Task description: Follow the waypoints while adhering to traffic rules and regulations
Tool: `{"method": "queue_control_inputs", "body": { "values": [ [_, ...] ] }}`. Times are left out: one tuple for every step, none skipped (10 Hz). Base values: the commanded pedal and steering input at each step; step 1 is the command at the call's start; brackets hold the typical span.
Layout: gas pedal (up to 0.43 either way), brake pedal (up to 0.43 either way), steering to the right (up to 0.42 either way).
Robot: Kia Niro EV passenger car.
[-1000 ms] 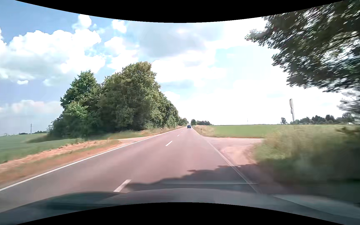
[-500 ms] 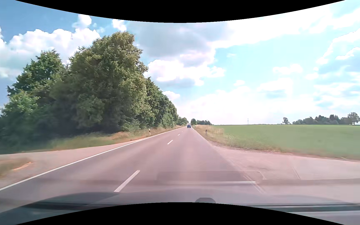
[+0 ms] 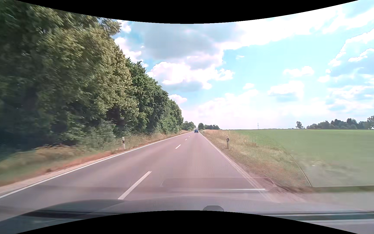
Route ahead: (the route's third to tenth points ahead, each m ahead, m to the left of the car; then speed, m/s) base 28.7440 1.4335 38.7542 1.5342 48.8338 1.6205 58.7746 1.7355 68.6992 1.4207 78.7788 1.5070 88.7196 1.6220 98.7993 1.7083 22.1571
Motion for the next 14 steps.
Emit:
{"method": "queue_control_inputs", "body": {
  "values": [
    [0.228, 0.000, -0.001],
    [0.228, 0.000, -0.001],
    [0.228, 0.000, -0.001],
    [0.228, 0.000, -0.001],
    [0.228, 0.000, -0.001],
    [0.228, 0.000, -0.001],
    [0.228, 0.000, -0.001],
    [0.228, 0.000, -0.001],
    [0.228, 0.000, -0.001],
    [0.228, 0.000, -0.001],
    [0.228, 0.000, -0.001],
    [0.228, 0.000, -0.001],
    [0.228, 0.000, -0.001],
    [0.228, 0.000, -0.002]
  ]
}}
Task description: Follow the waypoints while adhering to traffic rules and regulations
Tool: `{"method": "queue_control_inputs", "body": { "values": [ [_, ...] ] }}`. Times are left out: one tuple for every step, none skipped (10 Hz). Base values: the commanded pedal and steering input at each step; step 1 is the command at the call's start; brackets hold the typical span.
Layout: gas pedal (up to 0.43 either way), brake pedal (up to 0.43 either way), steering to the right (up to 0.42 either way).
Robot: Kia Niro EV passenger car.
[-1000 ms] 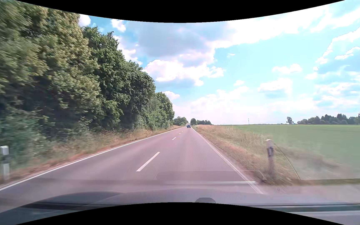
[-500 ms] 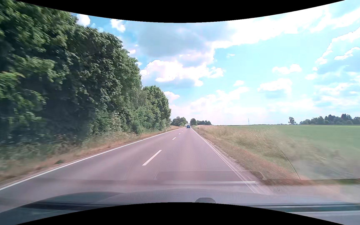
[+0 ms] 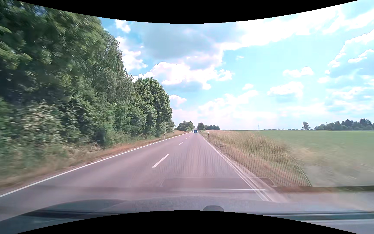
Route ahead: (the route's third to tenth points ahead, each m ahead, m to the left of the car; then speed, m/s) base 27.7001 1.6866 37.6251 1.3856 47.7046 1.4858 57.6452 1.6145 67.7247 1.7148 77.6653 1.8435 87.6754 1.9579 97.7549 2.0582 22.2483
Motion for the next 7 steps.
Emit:
{"method": "queue_control_inputs", "body": {
  "values": [
    [0.228, 0.000, -0.002],
    [0.228, 0.000, -0.002],
    [0.228, 0.000, -0.001],
    [0.228, 0.000, -0.001],
    [0.228, 0.000, -0.001],
    [0.240, 0.000, -0.001],
    [0.240, 0.000, -0.001]
  ]
}}
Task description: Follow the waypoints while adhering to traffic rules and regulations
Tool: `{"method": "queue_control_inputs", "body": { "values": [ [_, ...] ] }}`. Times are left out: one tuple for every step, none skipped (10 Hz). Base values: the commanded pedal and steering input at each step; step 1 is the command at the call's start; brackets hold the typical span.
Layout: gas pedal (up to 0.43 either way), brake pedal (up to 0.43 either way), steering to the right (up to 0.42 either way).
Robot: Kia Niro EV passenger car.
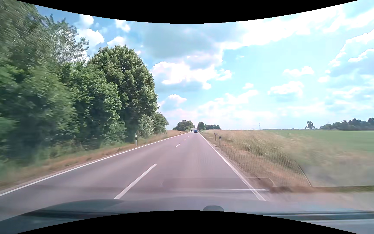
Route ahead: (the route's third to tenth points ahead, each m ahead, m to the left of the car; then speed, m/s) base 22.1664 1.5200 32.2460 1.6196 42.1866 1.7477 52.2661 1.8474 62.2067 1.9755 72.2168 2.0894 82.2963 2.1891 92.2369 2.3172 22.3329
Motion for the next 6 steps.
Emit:
{"method": "queue_control_inputs", "body": {
  "values": [
    [0.240, 0.000, -0.001],
    [0.240, 0.000, -0.001],
    [0.240, 0.000, -0.002],
    [0.240, 0.000, -0.002],
    [0.240, 0.000, -0.002],
    [0.240, 0.000, -0.002]
  ]
}}
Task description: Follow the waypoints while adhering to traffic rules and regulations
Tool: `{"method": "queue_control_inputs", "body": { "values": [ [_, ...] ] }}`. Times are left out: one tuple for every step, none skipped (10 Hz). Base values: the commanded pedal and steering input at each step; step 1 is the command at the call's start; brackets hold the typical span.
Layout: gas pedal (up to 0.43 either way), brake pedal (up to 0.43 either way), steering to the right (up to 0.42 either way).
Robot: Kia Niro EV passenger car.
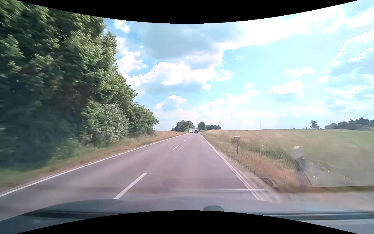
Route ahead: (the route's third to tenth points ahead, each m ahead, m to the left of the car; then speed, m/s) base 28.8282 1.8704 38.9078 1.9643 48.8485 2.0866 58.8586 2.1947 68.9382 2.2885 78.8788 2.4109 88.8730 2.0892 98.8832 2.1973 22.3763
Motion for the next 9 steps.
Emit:
{"method": "queue_control_inputs", "body": {
  "values": [
    [0.240, 0.000, -0.001],
    [0.240, 0.000, -0.001],
    [0.240, 0.000, -0.001],
    [0.240, 0.000, -0.001],
    [0.240, 0.000, -0.001],
    [0.240, 0.000, -0.001],
    [0.240, 0.000, -0.001],
    [0.240, 0.000, -0.001],
    [0.240, 0.000, -0.001]
  ]
}}
